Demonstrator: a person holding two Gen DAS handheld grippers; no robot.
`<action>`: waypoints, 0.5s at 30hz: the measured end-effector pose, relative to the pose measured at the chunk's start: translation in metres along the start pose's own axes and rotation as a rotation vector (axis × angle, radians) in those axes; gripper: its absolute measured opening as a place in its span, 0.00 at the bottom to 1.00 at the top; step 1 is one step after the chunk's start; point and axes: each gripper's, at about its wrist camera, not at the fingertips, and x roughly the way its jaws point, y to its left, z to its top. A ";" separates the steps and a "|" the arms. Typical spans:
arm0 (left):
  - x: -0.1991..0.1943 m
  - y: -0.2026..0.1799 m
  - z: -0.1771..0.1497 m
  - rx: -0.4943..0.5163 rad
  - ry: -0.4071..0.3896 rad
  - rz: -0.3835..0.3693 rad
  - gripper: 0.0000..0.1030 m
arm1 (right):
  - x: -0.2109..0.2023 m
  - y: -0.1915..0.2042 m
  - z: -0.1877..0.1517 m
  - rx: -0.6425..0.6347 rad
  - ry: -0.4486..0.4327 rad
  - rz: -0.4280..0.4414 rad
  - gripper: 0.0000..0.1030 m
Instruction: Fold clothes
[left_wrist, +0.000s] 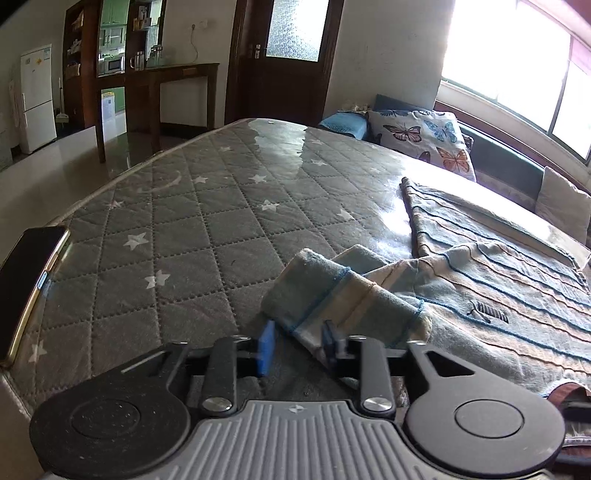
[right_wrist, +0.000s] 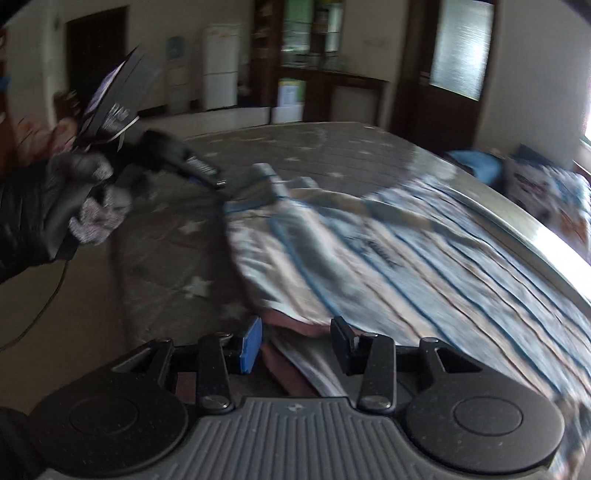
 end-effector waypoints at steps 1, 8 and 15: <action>0.000 0.001 0.000 -0.003 0.001 0.000 0.44 | 0.007 0.005 0.003 -0.021 0.006 0.001 0.37; 0.007 0.003 0.002 -0.025 0.001 -0.031 0.12 | 0.026 0.013 0.009 -0.035 0.027 -0.015 0.13; -0.027 0.007 -0.001 -0.056 -0.065 -0.041 0.01 | -0.004 0.007 0.006 -0.008 -0.004 0.010 0.07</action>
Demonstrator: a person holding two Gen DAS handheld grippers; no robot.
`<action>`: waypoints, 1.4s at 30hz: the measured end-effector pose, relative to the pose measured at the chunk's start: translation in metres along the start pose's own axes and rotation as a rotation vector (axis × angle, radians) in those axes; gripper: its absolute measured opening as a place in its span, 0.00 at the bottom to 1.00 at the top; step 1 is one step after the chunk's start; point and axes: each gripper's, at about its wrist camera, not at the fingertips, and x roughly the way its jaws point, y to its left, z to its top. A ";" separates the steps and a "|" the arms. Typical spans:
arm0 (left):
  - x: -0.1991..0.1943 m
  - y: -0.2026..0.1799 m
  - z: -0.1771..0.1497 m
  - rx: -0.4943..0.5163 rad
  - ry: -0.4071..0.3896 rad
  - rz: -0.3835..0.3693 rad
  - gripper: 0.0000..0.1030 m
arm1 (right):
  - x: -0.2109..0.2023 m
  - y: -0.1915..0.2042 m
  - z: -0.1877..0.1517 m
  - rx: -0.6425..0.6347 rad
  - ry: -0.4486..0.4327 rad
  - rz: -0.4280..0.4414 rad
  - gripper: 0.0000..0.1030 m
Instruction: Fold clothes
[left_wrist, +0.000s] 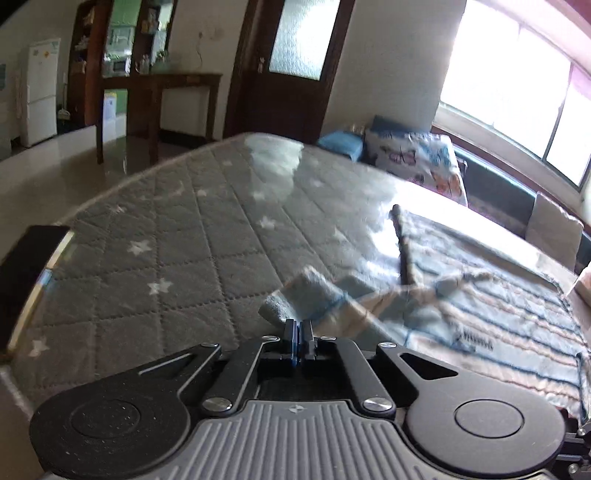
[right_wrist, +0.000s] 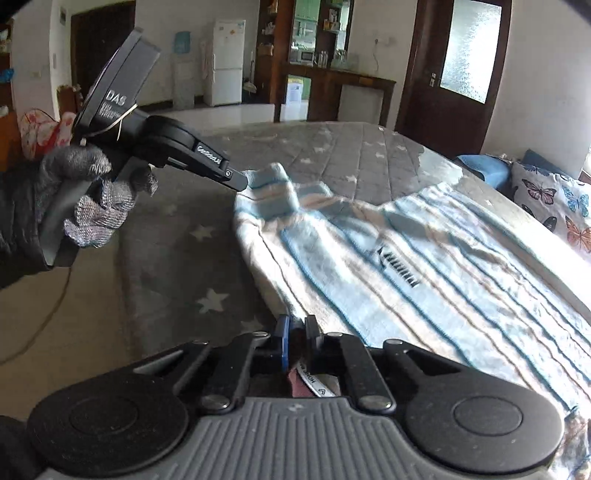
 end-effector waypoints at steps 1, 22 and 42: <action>-0.003 0.000 -0.003 0.001 0.009 0.001 0.01 | -0.004 0.001 -0.002 -0.006 -0.001 0.008 0.07; -0.004 0.001 -0.018 -0.085 0.060 -0.055 0.02 | -0.001 0.008 -0.004 -0.013 0.018 0.058 0.26; -0.022 -0.123 -0.049 0.391 0.084 -0.508 0.04 | -0.058 -0.061 -0.038 0.213 -0.034 -0.159 0.32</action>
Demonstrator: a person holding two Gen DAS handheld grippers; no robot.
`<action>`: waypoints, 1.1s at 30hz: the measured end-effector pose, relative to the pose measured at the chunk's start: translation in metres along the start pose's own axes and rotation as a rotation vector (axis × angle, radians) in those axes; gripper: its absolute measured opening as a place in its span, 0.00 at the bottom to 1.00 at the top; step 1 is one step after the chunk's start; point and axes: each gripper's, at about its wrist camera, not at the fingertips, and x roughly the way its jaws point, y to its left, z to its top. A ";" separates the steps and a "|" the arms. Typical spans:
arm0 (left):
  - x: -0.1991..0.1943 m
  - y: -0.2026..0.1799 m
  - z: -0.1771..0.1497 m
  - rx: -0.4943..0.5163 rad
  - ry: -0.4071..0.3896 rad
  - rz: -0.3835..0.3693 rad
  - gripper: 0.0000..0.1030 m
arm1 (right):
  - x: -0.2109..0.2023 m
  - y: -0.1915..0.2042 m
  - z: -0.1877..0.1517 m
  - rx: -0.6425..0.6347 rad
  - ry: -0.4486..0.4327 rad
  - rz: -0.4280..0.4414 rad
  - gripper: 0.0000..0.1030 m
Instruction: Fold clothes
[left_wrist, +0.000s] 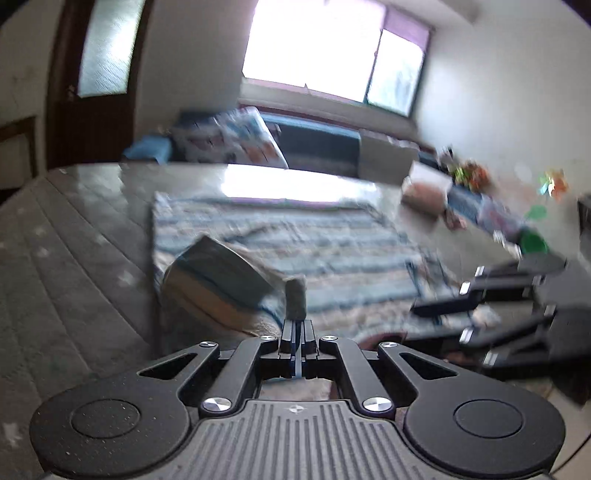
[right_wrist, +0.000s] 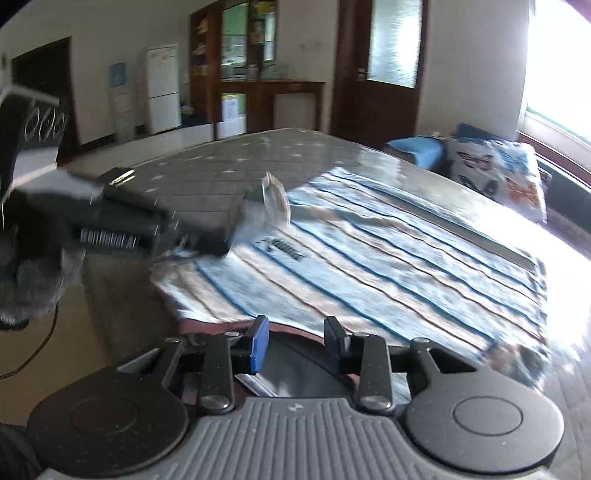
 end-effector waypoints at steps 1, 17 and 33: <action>0.002 -0.001 -0.001 0.000 0.018 -0.012 0.04 | -0.003 -0.004 -0.002 0.014 0.000 -0.008 0.32; 0.031 0.044 0.034 0.007 0.043 0.149 0.13 | -0.016 -0.051 -0.025 0.158 -0.009 -0.120 0.32; 0.055 0.036 0.031 0.088 0.079 0.203 0.47 | 0.021 -0.145 -0.038 0.307 0.034 -0.322 0.32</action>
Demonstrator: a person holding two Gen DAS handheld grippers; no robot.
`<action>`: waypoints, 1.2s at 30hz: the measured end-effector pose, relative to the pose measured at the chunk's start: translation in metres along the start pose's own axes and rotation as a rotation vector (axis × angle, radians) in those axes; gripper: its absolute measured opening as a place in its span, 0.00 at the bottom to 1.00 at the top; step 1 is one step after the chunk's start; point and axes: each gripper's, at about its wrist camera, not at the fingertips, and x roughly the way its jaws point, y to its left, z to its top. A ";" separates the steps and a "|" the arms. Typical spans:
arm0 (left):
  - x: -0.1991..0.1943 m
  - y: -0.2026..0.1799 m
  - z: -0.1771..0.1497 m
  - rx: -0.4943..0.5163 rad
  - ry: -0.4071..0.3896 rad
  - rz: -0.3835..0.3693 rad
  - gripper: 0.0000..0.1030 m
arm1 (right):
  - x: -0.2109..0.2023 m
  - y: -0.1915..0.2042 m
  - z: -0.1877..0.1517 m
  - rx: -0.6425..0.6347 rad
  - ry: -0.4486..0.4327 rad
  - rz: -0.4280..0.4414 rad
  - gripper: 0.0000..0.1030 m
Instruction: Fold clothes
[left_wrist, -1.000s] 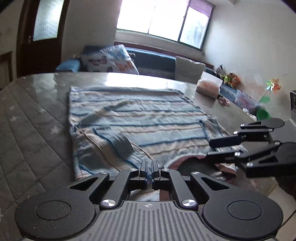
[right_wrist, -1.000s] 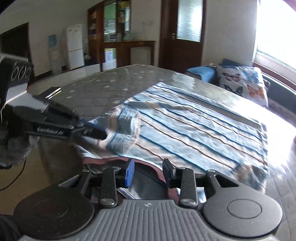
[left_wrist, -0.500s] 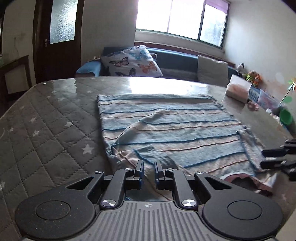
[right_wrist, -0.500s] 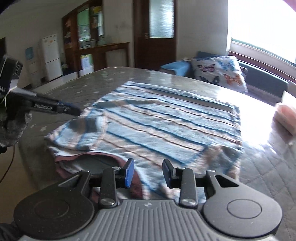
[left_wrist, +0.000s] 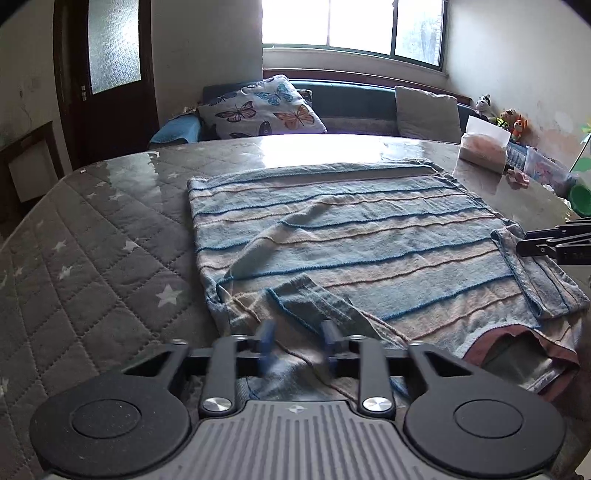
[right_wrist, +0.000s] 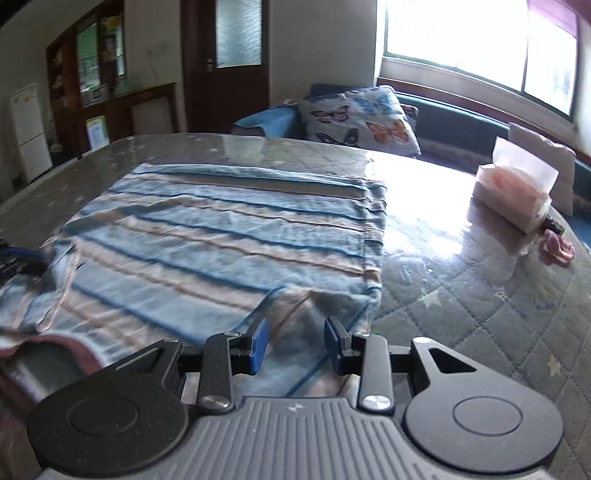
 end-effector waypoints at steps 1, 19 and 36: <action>0.001 -0.001 0.000 0.005 0.002 0.003 0.48 | 0.005 -0.003 0.001 0.008 0.002 -0.006 0.33; -0.026 -0.019 -0.020 0.134 -0.076 0.013 1.00 | -0.023 0.015 -0.026 -0.032 0.019 0.067 0.62; -0.076 -0.038 -0.071 0.370 -0.065 -0.004 1.00 | -0.063 0.023 -0.053 -0.204 0.032 0.139 0.79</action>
